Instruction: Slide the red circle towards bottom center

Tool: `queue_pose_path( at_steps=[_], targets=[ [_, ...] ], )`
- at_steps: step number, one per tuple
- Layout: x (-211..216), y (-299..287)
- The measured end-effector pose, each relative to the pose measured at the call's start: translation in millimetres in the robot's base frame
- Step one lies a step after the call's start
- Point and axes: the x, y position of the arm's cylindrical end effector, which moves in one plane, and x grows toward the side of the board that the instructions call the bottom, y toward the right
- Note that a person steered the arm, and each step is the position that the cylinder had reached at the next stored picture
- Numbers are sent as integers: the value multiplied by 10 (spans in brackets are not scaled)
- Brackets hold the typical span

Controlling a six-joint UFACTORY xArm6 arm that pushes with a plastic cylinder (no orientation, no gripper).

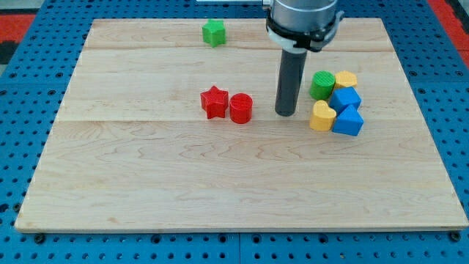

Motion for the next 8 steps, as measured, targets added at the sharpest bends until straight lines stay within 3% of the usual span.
queue_pose_path(
  at_steps=[1,2,4,7,8],
  targets=[
    [30,-329],
    [-407,-334],
    [-573,-629],
    [727,-633],
    [804,-140]
  ],
)
